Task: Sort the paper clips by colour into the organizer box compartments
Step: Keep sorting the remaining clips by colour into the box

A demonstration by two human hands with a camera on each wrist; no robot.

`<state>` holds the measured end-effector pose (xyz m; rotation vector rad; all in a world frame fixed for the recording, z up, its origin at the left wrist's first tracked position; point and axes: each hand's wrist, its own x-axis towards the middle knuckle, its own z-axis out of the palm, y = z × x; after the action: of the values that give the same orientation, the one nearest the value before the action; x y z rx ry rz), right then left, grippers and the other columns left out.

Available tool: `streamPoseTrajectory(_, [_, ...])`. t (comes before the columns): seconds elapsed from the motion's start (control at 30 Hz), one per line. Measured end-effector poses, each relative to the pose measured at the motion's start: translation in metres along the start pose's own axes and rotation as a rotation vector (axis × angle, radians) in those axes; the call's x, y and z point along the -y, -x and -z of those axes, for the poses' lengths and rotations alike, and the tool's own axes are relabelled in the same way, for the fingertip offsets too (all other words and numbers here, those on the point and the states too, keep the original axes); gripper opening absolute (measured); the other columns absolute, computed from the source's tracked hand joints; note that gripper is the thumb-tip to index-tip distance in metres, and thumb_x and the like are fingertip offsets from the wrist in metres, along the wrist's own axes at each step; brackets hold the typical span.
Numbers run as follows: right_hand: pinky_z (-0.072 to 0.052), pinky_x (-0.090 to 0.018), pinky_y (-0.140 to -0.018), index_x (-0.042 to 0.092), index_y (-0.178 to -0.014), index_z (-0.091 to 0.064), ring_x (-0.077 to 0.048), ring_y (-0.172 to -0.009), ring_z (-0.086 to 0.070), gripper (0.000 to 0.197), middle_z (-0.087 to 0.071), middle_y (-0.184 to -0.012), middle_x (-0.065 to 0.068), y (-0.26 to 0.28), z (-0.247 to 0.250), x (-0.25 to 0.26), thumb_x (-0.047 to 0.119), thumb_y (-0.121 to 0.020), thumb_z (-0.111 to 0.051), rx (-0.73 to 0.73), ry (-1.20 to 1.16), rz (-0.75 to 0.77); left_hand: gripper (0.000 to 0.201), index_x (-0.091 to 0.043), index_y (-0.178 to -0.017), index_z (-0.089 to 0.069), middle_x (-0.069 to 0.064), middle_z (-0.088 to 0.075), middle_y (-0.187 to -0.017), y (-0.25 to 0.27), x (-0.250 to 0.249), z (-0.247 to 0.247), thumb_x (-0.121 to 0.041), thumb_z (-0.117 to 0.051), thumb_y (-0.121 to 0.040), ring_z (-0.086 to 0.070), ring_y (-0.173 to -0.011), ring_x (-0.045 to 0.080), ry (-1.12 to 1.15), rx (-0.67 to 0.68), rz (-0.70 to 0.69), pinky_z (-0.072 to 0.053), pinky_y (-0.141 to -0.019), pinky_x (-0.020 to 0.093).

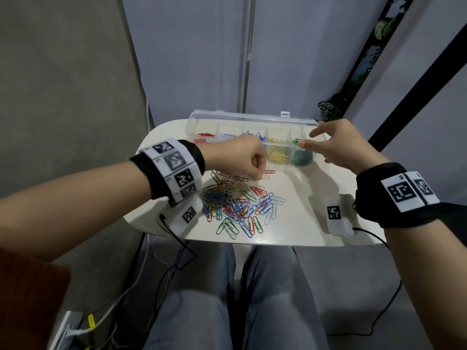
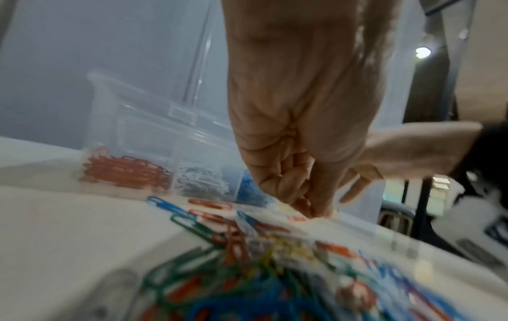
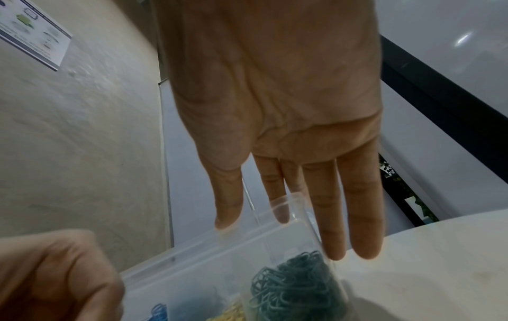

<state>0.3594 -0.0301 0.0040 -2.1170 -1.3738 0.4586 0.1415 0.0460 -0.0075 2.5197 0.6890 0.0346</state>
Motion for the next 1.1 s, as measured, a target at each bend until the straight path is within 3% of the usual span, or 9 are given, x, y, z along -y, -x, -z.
streamPoseTrajectory(0.1, [-0.054, -0.048, -0.087, 0.014, -0.106, -0.066, -0.024, -0.106, -0.060, 0.047, -0.049, -0.141, -0.007, -0.001, 0.000, -0.001, 0.046, -0.074, -0.079, 0.002, -0.005, -0.012, 0.012, -0.011, -0.089, -0.072, -0.004, -0.067, -0.070, 0.010, 0.010, 0.020, -0.012, -0.077, -0.078, -0.058, -0.062, 0.007, 0.077, -0.003, 0.056, -0.047, -0.062, 0.021])
streamPoseTrajectory(0.27, [-0.051, -0.049, -0.094, 0.014, -0.105, -0.067, -0.024, -0.117, -0.055, 0.048, -0.048, -0.143, -0.004, -0.003, -0.001, -0.004, 0.047, -0.072, -0.080, -0.008, -0.020, -0.003, 0.022, -0.015, -0.093, -0.072, -0.007, -0.068, -0.072, 0.023, 0.020, 0.016, -0.017, -0.082, -0.075, -0.056, -0.056, -0.008, -0.057, 0.100, 0.091, -0.042, -0.055, 0.011])
streamPoseTrajectory(0.4, [-0.050, -0.050, -0.095, 0.015, -0.105, -0.067, -0.024, -0.118, -0.056, 0.049, -0.047, -0.144, -0.003, -0.003, -0.002, -0.004, 0.049, -0.072, -0.079, 0.001, -0.013, 0.000, 0.024, -0.016, -0.094, -0.070, -0.006, -0.066, -0.072, 0.029, 0.017, 0.003, -0.018, -0.083, -0.074, -0.055, -0.056, -0.006, -0.055, 0.141, 0.032, -0.039, -0.053, 0.008])
streamPoseTrajectory(0.53, [-0.051, -0.051, -0.094, 0.015, -0.104, -0.067, -0.024, -0.116, -0.057, 0.048, -0.048, -0.144, -0.003, -0.004, -0.002, -0.005, 0.049, -0.072, -0.079, 0.001, -0.003, 0.004, 0.018, -0.016, -0.099, -0.073, -0.013, -0.050, -0.056, 0.028, 0.012, 0.002, -0.012, -0.073, -0.081, -0.048, -0.051, -0.001, -0.211, 0.032, -0.016, -0.033, -0.055, 0.015])
streamPoseTrajectory(0.6, [-0.050, -0.050, -0.094, 0.015, -0.105, -0.067, -0.023, -0.119, -0.055, 0.048, -0.048, -0.144, -0.003, -0.004, -0.002, -0.005, 0.049, -0.073, -0.079, 0.002, -0.008, 0.012, 0.020, -0.013, -0.102, -0.072, -0.007, -0.055, -0.060, 0.027, 0.012, 0.005, -0.008, -0.068, -0.083, -0.044, -0.056, 0.003, -0.255, -0.031, 0.004, -0.038, -0.063, 0.022])
streamPoseTrajectory(0.67, [-0.050, -0.050, -0.094, 0.015, -0.104, -0.067, -0.022, -0.120, -0.055, 0.048, -0.047, -0.145, -0.002, -0.004, -0.002, -0.006, 0.049, -0.073, -0.079, 0.002, -0.013, 0.014, 0.016, -0.013, -0.096, -0.070, 0.002, -0.065, -0.072, 0.027, 0.015, 0.007, -0.008, -0.071, -0.081, -0.047, -0.061, 0.005, -0.206, -0.051, 0.023, -0.040, -0.061, 0.015])
streamPoseTrajectory(0.77, [-0.050, -0.050, -0.094, 0.015, -0.104, -0.067, -0.022, -0.120, -0.055, 0.047, -0.047, -0.145, -0.002, -0.005, -0.002, -0.006, 0.048, -0.073, -0.079, 0.002, -0.012, 0.013, 0.016, -0.013, -0.091, -0.070, -0.003, -0.064, -0.070, 0.029, 0.017, 0.009, -0.012, -0.078, -0.077, -0.051, -0.059, -0.002, -0.150, -0.022, 0.050, -0.036, -0.053, 0.007])
streamPoseTrajectory(0.9, [-0.050, -0.049, -0.096, 0.016, -0.104, -0.067, -0.021, -0.125, -0.051, 0.046, -0.047, -0.145, -0.002, -0.005, -0.003, -0.007, 0.048, -0.073, -0.079, 0.000, -0.016, 0.014, 0.024, -0.010, -0.094, -0.070, -0.014, -0.055, -0.064, 0.030, 0.020, 0.005, -0.019, -0.082, -0.075, -0.050, -0.059, -0.003, -0.152, -0.001, 0.105, -0.036, -0.052, 0.007])
streamPoseTrajectory(1.1, [-0.049, -0.049, -0.097, 0.019, -0.100, -0.065, -0.022, -0.124, -0.051, 0.041, -0.046, -0.146, -0.001, -0.004, -0.002, -0.006, 0.048, -0.073, -0.078, 0.000, -0.006, 0.015, 0.027, -0.005, -0.087, -0.072, -0.013, -0.052, -0.061, 0.023, 0.014, -0.004, -0.024, -0.084, -0.072, -0.046, -0.056, -0.002, -0.140, -0.048, 0.138, -0.035, -0.048, 0.007])
